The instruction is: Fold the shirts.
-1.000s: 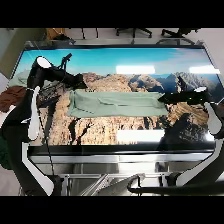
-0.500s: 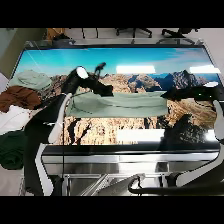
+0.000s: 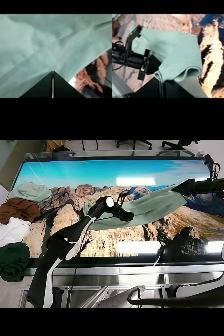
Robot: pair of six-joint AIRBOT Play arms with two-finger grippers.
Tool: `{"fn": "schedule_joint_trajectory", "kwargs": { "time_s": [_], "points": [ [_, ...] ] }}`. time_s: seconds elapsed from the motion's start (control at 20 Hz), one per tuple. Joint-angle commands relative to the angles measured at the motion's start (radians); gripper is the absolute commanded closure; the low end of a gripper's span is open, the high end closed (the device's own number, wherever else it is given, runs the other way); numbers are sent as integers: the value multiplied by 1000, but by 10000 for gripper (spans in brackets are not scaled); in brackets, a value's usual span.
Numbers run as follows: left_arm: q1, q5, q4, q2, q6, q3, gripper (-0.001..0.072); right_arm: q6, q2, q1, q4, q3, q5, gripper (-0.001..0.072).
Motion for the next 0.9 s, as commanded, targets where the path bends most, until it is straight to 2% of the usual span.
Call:
{"fn": "schedule_joint_trajectory", "kwargs": {
  "time_s": [0.0, 0.15, 0.3, 0.5, 0.7, 0.75, 0.8, 0.85],
  "points": [
    [-3, -40, -1, 32, -7, 56, 691, 37, 3, 56, 3, 20, 19, 693],
    [112, -168, -2, 216, -6, 61, 691, 55, 3, 156, 3, 20, -23, 693],
    [280, -272, -1, 450, -6, 61, 691, 69, -10, 332, 4, 20, -195, 693],
    [517, -256, -1, 743, -5, -40, 691, 66, -100, 689, 38, 20, -599, 692],
    [694, -260, -1, 922, 34, -159, 691, 54, -315, 1018, 40, 20, -1072, 681],
    [719, -259, -2, 950, 48, -192, 691, 20, -375, 1086, 40, 20, -1202, 524],
    [737, -259, -2, 973, 67, -230, 691, -11, -419, 1131, 40, 20, -1284, 255],
    [750, -257, -1, 991, 84, -267, 691, -18, -433, 1146, 38, 20, -1279, 227]
  ]
}}
